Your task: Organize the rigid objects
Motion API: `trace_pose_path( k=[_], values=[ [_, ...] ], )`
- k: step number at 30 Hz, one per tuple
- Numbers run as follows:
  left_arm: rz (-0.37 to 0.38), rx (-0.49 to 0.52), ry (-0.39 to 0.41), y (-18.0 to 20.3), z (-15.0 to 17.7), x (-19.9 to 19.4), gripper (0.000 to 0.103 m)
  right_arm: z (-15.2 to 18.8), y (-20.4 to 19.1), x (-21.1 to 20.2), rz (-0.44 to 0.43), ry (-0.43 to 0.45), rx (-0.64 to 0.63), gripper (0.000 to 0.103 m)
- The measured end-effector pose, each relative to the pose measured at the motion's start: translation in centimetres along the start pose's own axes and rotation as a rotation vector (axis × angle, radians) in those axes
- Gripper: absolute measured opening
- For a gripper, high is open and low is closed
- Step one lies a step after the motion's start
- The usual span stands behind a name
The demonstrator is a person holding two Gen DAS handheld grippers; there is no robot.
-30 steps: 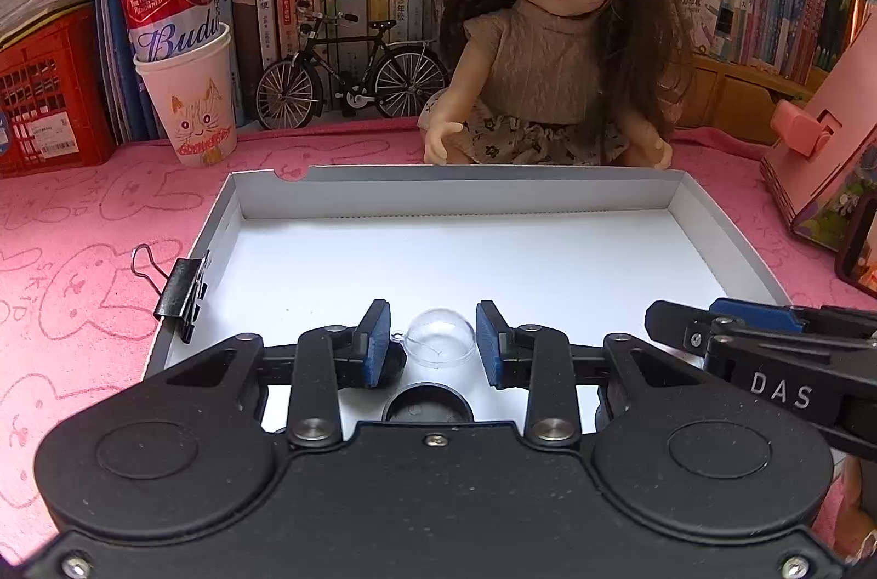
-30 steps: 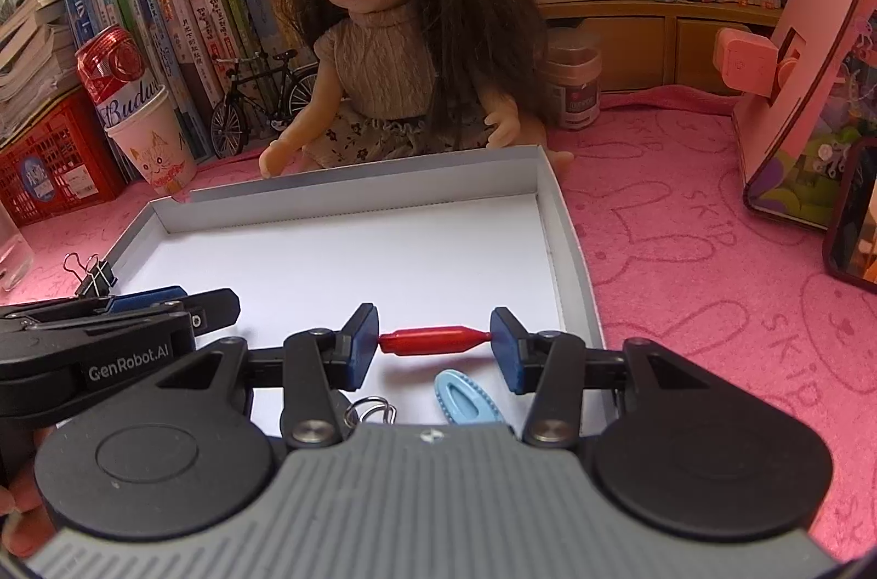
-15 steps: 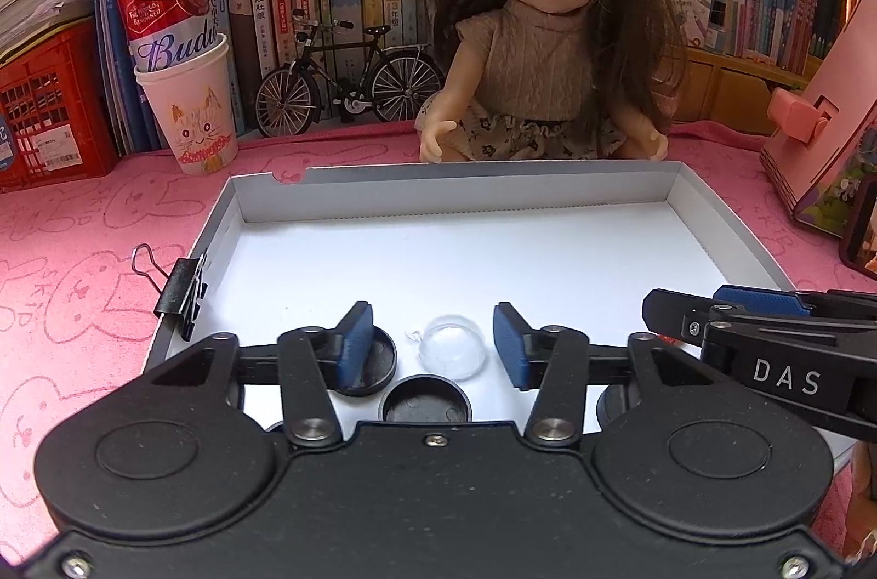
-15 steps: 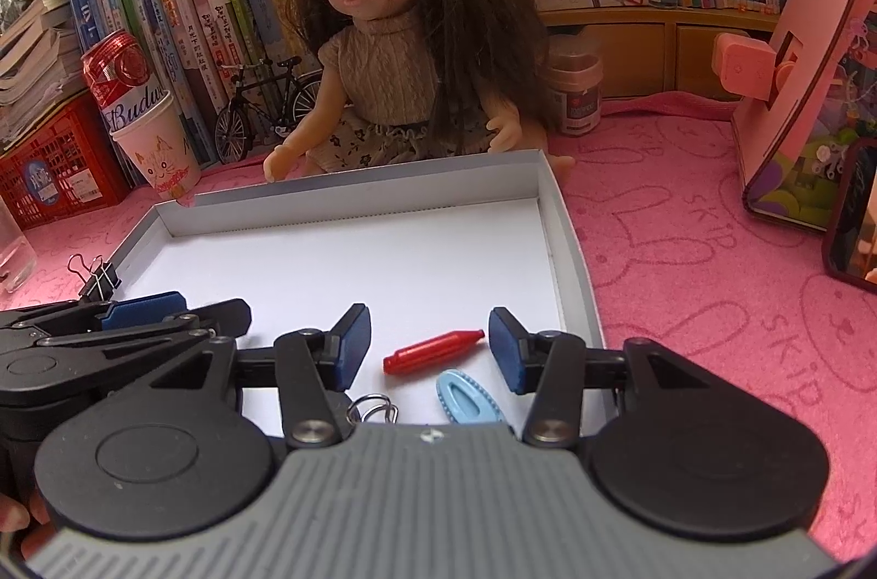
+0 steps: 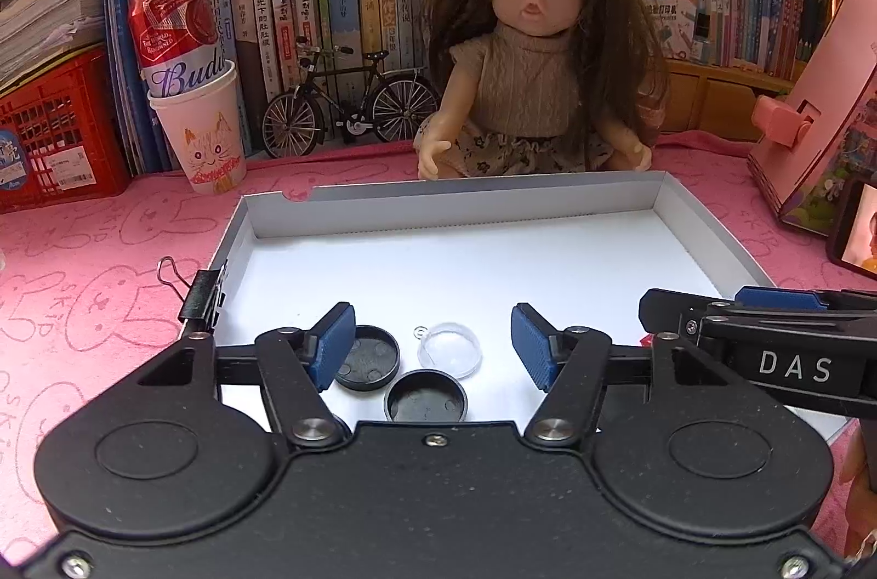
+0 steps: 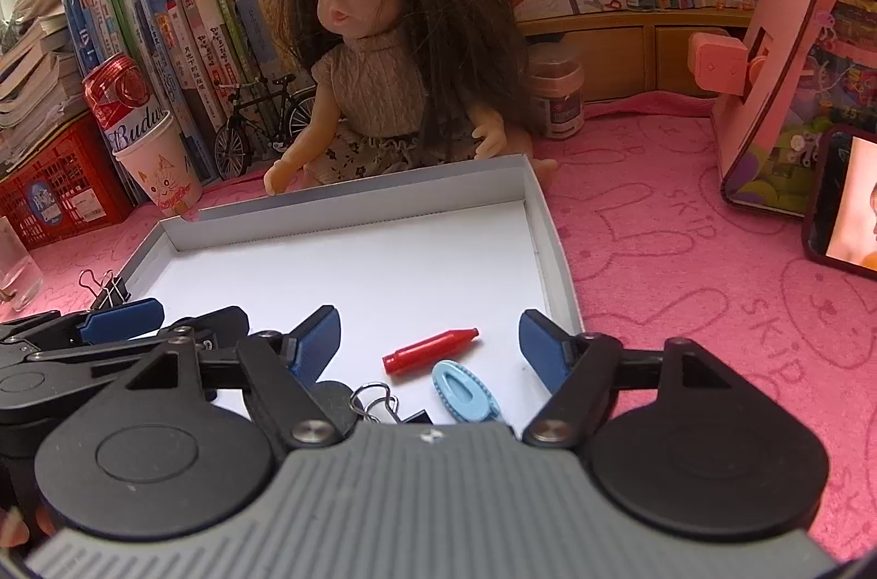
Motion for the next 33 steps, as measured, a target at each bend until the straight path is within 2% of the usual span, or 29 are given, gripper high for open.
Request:
trace_pose_path(
  k=[21, 33],
  values=[
    [0.014, -0.009, 0.023, -0.2, -0.6, -3.5, 0.067, -0.6, -0.6, -3.6, -0.001, 0.057, -0.051, 0.088],
    [0.027, -0.056, 0.036, -1.4, -0.2, -5.9, 0.069, 0.0, -1.6, -5.9, 0.0, 0.069, -0.107, 0.089]
  ],
)
Point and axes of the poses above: each gripper's, at about its wrist camera, not at the fingertips, and x roughly the way its jaws point, y to its right, z to its underside, the point moved 10 cm from there along x, roughly the way its jaws point, and after that the axes turned 14 degrees about y, right-handed, at the moved point
